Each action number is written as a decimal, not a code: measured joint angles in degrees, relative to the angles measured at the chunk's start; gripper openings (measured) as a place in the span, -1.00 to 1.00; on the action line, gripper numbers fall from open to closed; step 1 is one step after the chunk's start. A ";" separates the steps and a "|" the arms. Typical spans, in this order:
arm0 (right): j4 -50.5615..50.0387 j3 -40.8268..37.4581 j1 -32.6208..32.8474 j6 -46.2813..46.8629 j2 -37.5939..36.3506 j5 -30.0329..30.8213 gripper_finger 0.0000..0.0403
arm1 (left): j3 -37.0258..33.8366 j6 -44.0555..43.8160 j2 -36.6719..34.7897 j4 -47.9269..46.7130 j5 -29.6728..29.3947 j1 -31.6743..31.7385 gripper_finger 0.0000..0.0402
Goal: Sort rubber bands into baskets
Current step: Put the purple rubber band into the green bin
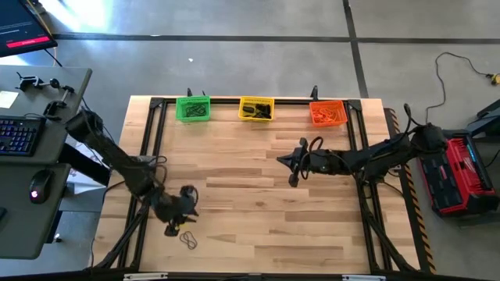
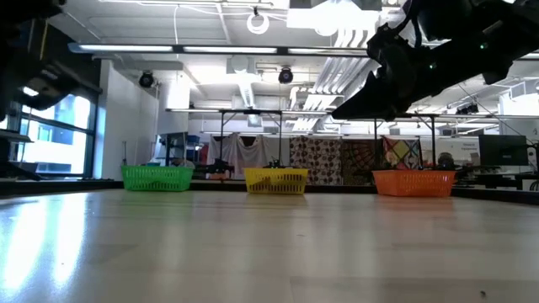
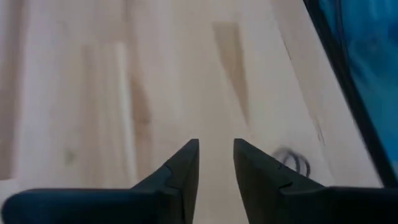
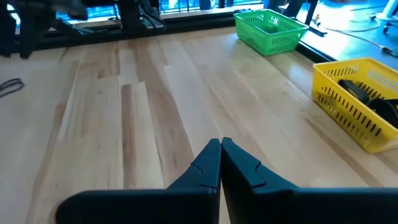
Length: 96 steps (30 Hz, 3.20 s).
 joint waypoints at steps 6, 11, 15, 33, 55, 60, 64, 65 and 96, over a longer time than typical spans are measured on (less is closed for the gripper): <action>-0.03 0.00 -0.02 0.85 0.01 0.01 -1.00 | 3.05 -0.68 8.67 -1.41 1.33 -4.97 -0.50; -0.01 0.00 -0.04 0.85 0.01 -0.01 -1.00 | 7.94 -1.11 14.62 -3.78 3.76 -7.40 -0.50; 0.03 0.00 -0.04 0.83 0.01 -0.01 -1.00 | 11.23 -1.04 18.45 -8.06 6.80 -8.54 -0.50; -0.06 0.00 -0.04 0.81 0.01 -0.04 -1.00 | 12.37 1.64 24.27 -9.39 9.32 -8.90 -0.70; -0.08 0.00 -0.04 0.81 0.01 -0.11 -1.00 | 20.17 16.15 16.27 -22.89 6.08 6.29 -1.00; -0.08 0.00 -0.04 0.76 0.01 -0.12 -1.00 | 20.17 17.74 11.21 -25.42 5.42 13.49 -1.00; -0.08 0.00 -0.04 0.40 0.01 -0.12 -1.00 | 20.17 20.25 7.45 -25.90 4.61 18.17 -1.00; -0.08 0.00 -0.04 0.41 0.03 -0.12 -1.00 | 20.17 20.49 6.58 -25.79 4.53 19.37 -1.00; -0.08 0.00 -0.04 0.57 0.03 -0.12 -1.00 | 20.17 22.43 -1.91 -26.40 3.40 52.16 -1.00</action>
